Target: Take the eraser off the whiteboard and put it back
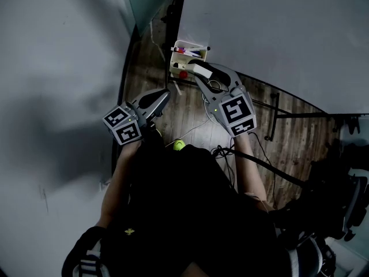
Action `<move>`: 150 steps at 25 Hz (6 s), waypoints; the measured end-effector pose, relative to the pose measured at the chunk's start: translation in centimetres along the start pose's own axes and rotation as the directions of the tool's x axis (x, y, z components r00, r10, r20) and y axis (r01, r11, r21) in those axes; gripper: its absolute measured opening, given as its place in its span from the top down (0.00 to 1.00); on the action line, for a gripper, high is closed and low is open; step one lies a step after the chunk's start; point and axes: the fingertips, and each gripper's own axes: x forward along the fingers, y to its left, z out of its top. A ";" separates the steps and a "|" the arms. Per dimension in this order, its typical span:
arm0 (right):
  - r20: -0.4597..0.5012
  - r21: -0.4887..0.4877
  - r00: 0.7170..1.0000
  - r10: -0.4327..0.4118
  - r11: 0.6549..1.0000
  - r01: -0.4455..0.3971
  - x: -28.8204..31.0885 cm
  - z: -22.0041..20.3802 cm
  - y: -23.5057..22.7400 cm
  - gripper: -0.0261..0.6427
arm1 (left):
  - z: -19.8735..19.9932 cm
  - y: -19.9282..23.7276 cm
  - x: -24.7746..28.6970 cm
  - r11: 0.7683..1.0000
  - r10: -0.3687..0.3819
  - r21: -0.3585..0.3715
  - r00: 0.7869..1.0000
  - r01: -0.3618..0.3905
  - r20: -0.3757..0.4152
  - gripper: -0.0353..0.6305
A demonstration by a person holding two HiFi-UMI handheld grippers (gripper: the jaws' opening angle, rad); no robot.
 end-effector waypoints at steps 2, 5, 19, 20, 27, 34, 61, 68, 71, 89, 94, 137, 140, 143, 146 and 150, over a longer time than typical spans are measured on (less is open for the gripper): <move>-0.005 0.005 1.000 0.004 1.000 -0.004 0.3 -0.2 -0.2 0.70 | 0.2 0.2 -0.1 1.000 0.009 -0.011 1.000 -0.009 0.003 0.92; -0.015 0.012 1.000 0.005 1.000 -0.005 0.8 -0.6 -0.6 0.70 | 0.2 0.7 -0.3 1.000 0.016 -0.015 1.000 -0.016 0.003 0.92; -0.041 0.054 0.999 0.034 0.998 -0.032 3.7 -2.5 -1.2 0.70 | -0.1 2.6 -1.4 0.997 0.062 -0.044 0.998 -0.064 -0.034 0.92; -0.044 0.056 0.998 0.035 0.998 -0.033 3.9 -2.7 -1.3 0.70 | -0.1 2.7 -1.4 0.997 0.064 -0.045 0.997 -0.066 -0.036 0.92; -0.060 0.076 0.997 0.040 0.997 -0.036 5.0 -3.8 -1.7 0.70 | -0.2 3.4 -1.9 0.995 0.079 -0.052 0.995 -0.082 -0.056 0.92; -0.076 0.089 0.996 0.044 0.995 -0.037 5.7 -4.9 -1.7 0.70 | -0.3 3.9 -2.4 0.993 0.094 -0.060 0.993 -0.098 -0.072 0.92; -0.142 0.108 0.988 0.063 0.993 -0.048 8.5 -8.4 -1.3 0.70 | -1.1 5.1 -3.5 0.986 0.124 -0.092 0.984 -0.137 -0.128 0.92; -0.153 0.110 0.986 0.059 0.993 -0.042 8.7 -9.0 -1.2 0.70 | -1.2 4.7 -3.4 0.987 0.114 -0.094 0.985 -0.127 -0.132 0.92; -0.156 0.112 0.986 0.060 0.993 -0.042 8.8 -9.2 -1.2 0.70 | -1.2 4.8 -3.5 0.987 0.117 -0.094 0.984 -0.130 -0.135 0.92; -0.149 0.128 0.987 0.060 0.991 -0.041 8.8 -9.2 -1.3 0.68 | -1.0 4.6 -3.5 0.988 0.120 -0.085 0.984 -0.132 -0.132 0.92; -0.134 0.127 0.989 0.055 0.991 -0.038 8.5 -8.7 -1.3 0.68 | -0.7 4.4 -3.3 0.990 0.110 -0.073 0.987 -0.120 -0.120 0.92; 0.001 0.161 0.995 0.099 0.982 -0.097 -3.2 -6.5 6.9 0.78 | -3.8 -7.2 -5.0 0.997 0.075 0.016 0.996 -0.074 -0.048 0.92; 0.020 0.196 0.997 0.075 0.978 -0.077 -4.2 -5.6 8.2 0.78 | -4.0 -8.6 -6.1 0.999 0.045 0.022 0.997 -0.044 -0.067 0.92; 0.026 0.211 0.998 0.053 0.976 -0.058 -5.2 -5.2 9.9 0.78 | -4.2 -9.9 -7.2 0.999 0.020 0.032 0.997 -0.018 -0.076 0.92; 0.018 0.221 0.999 0.046 0.974 -0.049 -6.3 -5.3 12.0 0.78 | -5.0 -10.9 -8.7 1.000 0.014 0.025 0.997 -0.012 -0.082 0.92; 0.012 0.220 0.999 0.032 0.975 -0.034 -7.7 -5.0 14.1 0.78 | -5.4 -12.2 -10.3 0.999 0.003 0.035 0.996 0.000 -0.090 0.92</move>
